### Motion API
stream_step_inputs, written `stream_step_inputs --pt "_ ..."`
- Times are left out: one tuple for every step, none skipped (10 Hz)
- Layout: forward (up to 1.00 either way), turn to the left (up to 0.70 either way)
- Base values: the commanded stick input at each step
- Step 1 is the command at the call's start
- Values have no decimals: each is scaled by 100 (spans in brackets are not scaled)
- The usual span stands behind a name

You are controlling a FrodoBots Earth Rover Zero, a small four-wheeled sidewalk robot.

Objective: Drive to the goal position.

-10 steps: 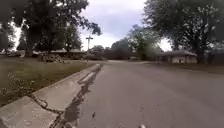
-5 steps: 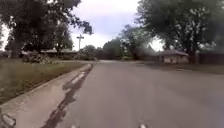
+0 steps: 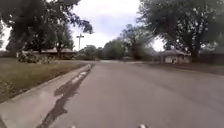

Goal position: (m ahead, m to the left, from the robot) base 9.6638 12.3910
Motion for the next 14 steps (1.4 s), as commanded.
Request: stream_step_inputs --pt "70 0" --pt "70 0" --pt "70 0" --pt "70 0" --pt "70 0" --pt "70 0" --pt "70 0" --pt "70 0" --pt "70 0" --pt "70 0" --pt "70 0" --pt "70 0" --pt "70 0" --pt "70 0"
